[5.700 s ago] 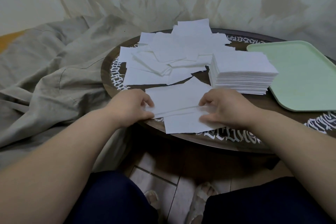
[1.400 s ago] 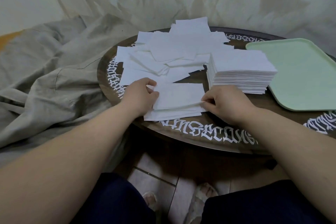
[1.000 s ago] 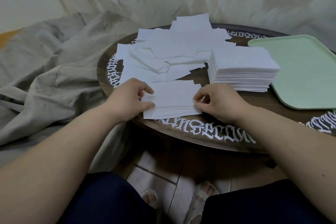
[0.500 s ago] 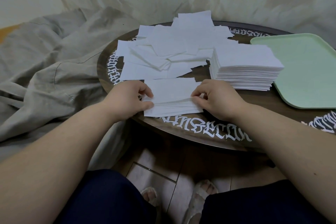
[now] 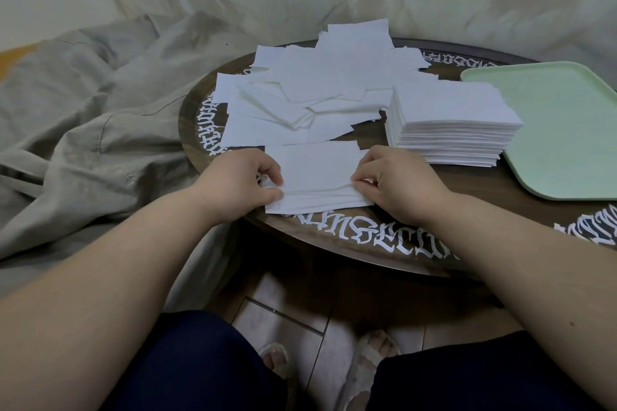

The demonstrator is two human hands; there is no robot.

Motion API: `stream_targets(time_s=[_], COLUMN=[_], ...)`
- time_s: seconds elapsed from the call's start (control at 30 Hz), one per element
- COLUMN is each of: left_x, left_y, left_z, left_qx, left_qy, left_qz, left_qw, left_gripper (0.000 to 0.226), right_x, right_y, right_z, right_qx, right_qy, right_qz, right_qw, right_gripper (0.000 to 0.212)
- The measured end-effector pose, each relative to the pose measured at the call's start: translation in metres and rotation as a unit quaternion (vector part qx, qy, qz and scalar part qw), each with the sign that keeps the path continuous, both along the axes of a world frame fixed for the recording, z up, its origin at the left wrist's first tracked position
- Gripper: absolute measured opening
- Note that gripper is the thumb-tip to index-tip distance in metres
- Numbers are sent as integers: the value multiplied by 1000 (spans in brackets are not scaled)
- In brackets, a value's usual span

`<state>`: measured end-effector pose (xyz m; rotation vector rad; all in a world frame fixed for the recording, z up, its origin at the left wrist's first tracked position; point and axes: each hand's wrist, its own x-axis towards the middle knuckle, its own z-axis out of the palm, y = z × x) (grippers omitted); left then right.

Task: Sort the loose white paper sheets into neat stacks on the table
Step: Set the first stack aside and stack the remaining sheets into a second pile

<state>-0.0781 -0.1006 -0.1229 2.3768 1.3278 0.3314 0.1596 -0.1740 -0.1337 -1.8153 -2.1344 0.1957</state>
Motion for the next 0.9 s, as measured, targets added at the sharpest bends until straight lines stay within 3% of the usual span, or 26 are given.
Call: stream_targets(time_s=[0.27, 0.57, 0.77, 0.9], left_x=[0, 0, -1, -3], left_y=[0, 1, 3, 7], left_z=[2, 2, 1, 6], left_qx=[-3, -5, -11, -11], left_qy=[10, 18, 26, 81], left_qz=[-13, -15, -13, -28], left_qw=[1000, 1000, 1000, 996], left_gripper=[20, 20, 23, 18], right_x=[0, 2, -3, -6], right_y=[0, 3, 9, 6], right_z=[1, 4, 15, 12], right_qx=[33, -16, -34, -6], right_qy=[17, -2, -126, -174], right_qz=[-3, 33, 68, 73], right_qw=[999, 999, 989, 982], right_gripper=[14, 15, 26, 31])
